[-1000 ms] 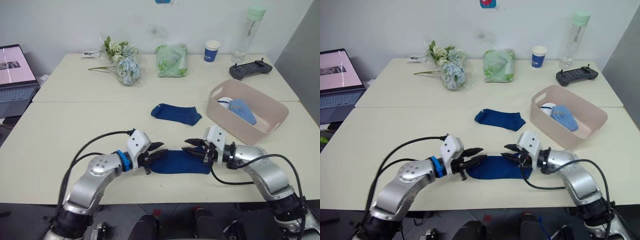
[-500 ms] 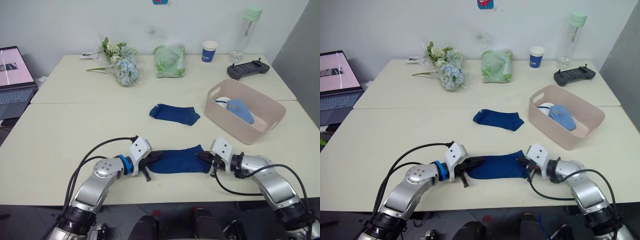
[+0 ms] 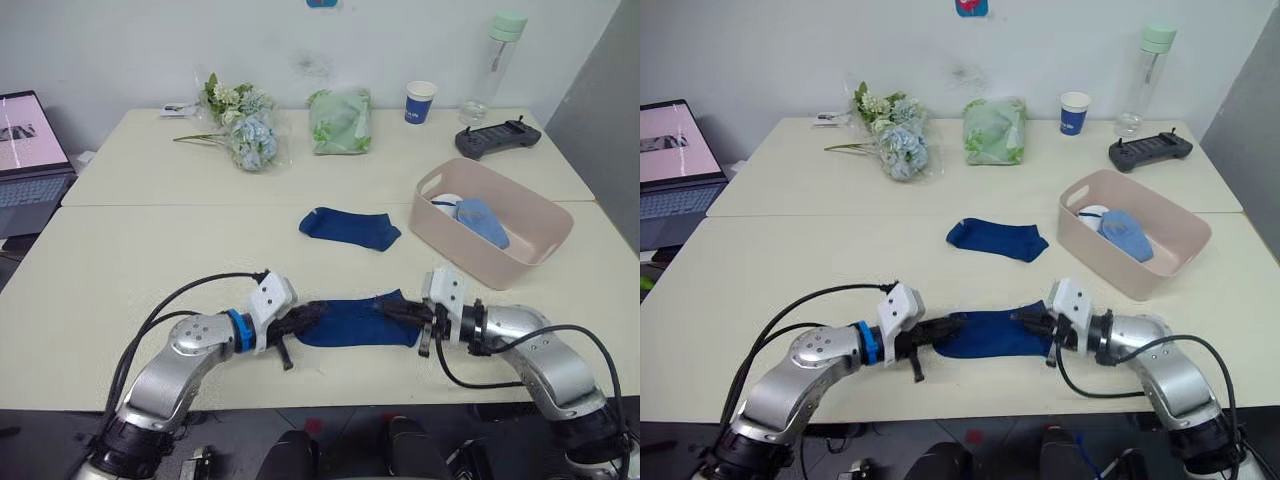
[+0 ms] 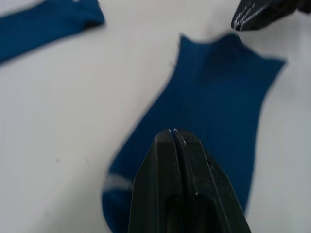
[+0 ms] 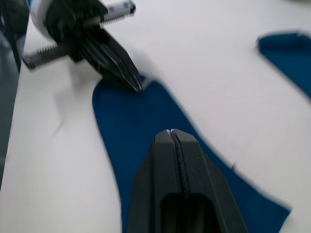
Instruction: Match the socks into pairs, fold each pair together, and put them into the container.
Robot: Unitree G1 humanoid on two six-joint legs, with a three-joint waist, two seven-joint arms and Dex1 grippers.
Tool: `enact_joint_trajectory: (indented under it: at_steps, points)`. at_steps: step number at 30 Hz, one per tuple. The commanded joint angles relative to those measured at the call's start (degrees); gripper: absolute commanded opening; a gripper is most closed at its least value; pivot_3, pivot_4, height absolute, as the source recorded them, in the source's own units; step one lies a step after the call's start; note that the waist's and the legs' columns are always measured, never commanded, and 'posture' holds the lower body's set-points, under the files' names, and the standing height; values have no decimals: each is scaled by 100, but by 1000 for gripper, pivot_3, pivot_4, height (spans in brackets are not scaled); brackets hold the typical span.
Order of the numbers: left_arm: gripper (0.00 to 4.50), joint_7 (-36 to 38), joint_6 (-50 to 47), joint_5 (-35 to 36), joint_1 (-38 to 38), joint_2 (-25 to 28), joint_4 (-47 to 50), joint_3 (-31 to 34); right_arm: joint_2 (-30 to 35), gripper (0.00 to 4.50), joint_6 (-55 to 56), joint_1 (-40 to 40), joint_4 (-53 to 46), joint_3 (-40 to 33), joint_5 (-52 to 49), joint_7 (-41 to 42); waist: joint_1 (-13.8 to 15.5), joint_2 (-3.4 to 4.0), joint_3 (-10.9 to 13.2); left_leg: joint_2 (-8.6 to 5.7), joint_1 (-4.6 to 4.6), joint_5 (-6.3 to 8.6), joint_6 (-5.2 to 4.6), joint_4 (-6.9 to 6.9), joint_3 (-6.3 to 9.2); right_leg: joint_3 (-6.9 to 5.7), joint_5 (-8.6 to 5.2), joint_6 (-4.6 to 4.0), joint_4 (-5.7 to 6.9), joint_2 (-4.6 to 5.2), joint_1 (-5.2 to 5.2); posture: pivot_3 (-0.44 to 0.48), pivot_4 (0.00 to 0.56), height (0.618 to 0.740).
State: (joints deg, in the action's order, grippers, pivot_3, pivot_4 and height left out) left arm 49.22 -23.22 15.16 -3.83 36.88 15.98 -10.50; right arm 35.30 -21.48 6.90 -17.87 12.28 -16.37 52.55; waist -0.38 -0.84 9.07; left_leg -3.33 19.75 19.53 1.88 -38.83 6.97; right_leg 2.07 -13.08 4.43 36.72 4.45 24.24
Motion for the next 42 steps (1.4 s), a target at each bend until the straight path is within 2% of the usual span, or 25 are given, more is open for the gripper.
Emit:
enact_joint_trajectory:
  at_steps: [1, 11, 15, 18, 21, 25, 32, 36, 37, 42]
  points:
    - [42, -52, 89, -140, 68, -5, 9, -22, 224, 38, 138, -132, 3, 81, 275, 61, 7, 0, 0, 1, -1, 0, 0, -1, 0, 0, 0, 0, 0, 0, -3, 0, 150, 740]
    - [42, -95, -39, 16, 252, 34, -15, 234, 843, 38, 423, -408, 436, -369, 298, 275, 11, -4, -4, 2, -11, 2, -4, -2, -1, 1, 0, 0, 1, 0, -14, 0, 150, 740]
    - [42, -158, -23, 237, 203, -116, 50, 424, 713, 38, 241, -422, 341, -708, -209, 321, 14, -4, -3, 4, -11, 2, -3, -2, -1, 1, 0, 0, 1, 0, -14, 0, 150, 740]
    - [42, -339, -185, 691, 127, -364, 177, 880, 438, 38, -126, -251, 157, -1209, -743, 27, 15, -4, -1, 6, -9, 2, -3, -2, 0, 1, 0, 0, 2, 0, -11, 0, 150, 740]
    - [0, -631, -300, 1046, 69, -555, 264, 1471, 271, 651, -240, -84, 81, -1566, -871, -292, 10, -3, 0, 15, -6, 1, -1, -2, 1, 2, 0, 0, 5, 0, -5, 0, 150, 740]
    - [885, -1118, -392, 1238, 40, -688, 104, 2162, 128, 2022, -180, 78, 217, -1615, -573, -768, 15, -3, -1, 10, -5, 0, 1, -2, 3, -1, 0, 0, 3, 0, -6, 0, 150, 740]
    - [3085, -1483, 8, 901, 324, -725, -301, 2506, -232, 4449, -10, 183, 639, -1546, -328, -1128, 16, -2, 0, 4, -4, -1, 2, -2, -2, 4, 0, 0, 2, 1, -3, 0, 150, 740]
    - [4363, -1543, 151, 839, 481, -754, -315, 2498, -358, 4500, 59, 273, 798, -1572, -235, -1214, 16, -2, 0, 5, -3, -1, 2, -1, -2, 5, 0, -1, 2, 1, -2, 0, 150, 740]
    - [4476, -1543, 153, 846, 488, -754, -298, 2487, -364, 4500, 65, 290, 814, -1578, -230, -1218, 15, -2, 0, 5, -3, -1, 2, -1, -2, 4, 0, -1, 2, 1, -2, 0, 150, 740]
    - [4476, -1607, 300, 606, 302, -716, -470, 2343, -542, 4500, -222, 407, 756, -1747, -574, -1291, 15, -2, 0, 4, -3, -1, 2, -1, -1, 2, 0, -1, 2, 1, -2, 0, 150, 740]
